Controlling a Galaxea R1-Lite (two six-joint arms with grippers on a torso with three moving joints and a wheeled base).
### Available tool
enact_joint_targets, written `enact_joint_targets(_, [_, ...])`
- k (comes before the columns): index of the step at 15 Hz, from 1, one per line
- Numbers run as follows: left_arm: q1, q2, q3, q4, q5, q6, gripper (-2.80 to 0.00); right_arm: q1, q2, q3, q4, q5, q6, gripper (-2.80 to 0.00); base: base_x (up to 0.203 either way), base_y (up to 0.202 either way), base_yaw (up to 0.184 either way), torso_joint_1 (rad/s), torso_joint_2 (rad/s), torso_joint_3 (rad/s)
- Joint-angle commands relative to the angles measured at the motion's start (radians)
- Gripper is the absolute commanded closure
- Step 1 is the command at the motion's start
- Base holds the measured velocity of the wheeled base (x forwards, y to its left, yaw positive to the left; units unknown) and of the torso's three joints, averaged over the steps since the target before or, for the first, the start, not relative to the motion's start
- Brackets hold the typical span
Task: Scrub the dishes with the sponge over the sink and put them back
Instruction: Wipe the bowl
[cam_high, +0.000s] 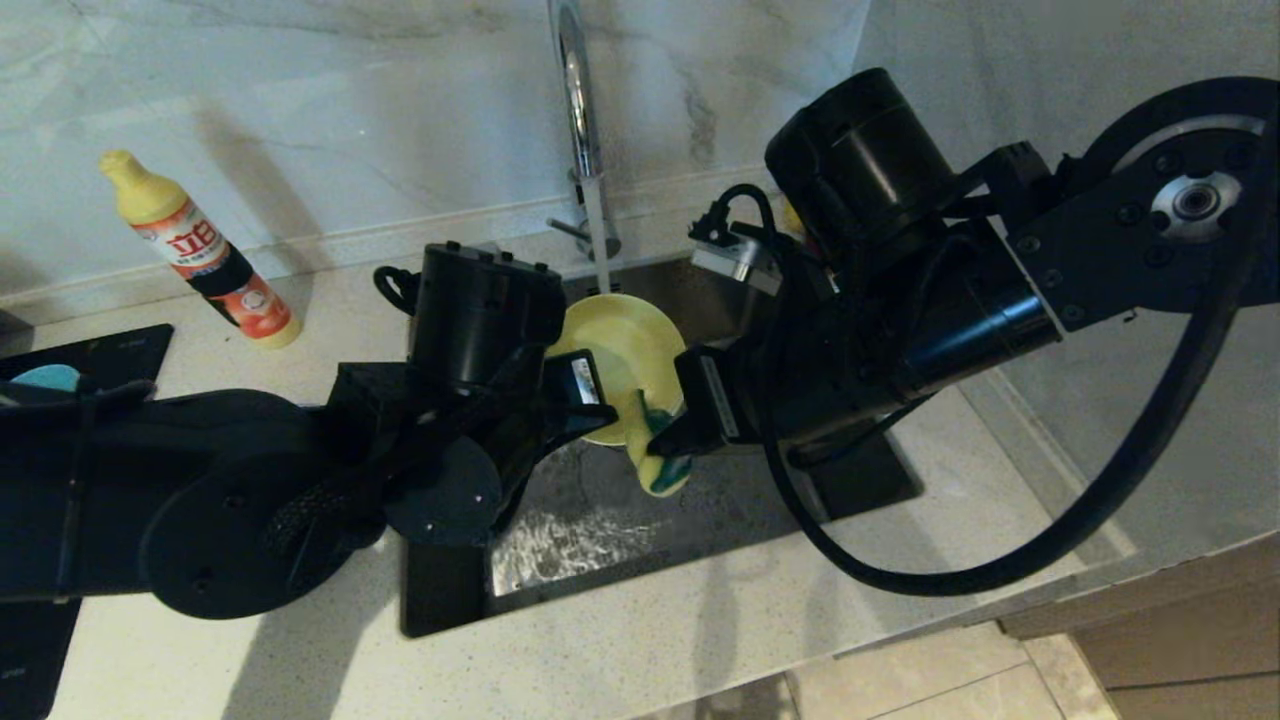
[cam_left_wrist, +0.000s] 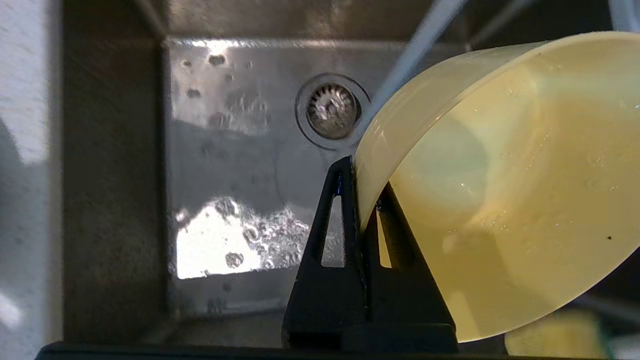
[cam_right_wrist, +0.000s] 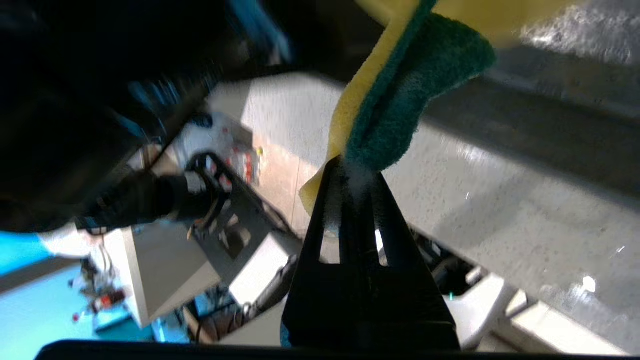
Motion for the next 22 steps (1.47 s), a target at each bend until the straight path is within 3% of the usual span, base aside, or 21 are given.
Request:
enact_joint_targets(1, [-0.02, 0.003, 0.004, -0.002, 0.005, -0.004, 0.0, -0.016, 0.0, 0.0, -0.009, 0.002, 0.004, 0.0, 0.0, 0.0, 0.0, 0.0, 0.0, 0.0])
enact_joint_targets(7, [-0.032, -0.035, 0.032, -0.002, 0.004, 0.001, 0.0, -0.054, 0.034, 0.0, -0.046, 0.003, 0.032, 0.0, 0.0, 0.0, 0.0, 0.0, 0.0, 0.0])
enact_joint_targets(13, [-0.083, -0.049, 0.046, -0.002, 0.002, 0.001, 0.0, -0.055, 0.052, 0.0, -0.07, 0.002, 0.032, 0.0, 0.0, 0.0, 0.0, 0.0, 0.0, 0.0])
enact_joint_targets(22, [-0.097, -0.049, 0.072, -0.035, -0.004, -0.004, 0.0, -0.039, 0.056, -0.002, -0.108, 0.005, 0.034, 0.0, 0.0, 0.0, 0.0, 0.0, 0.0, 0.0])
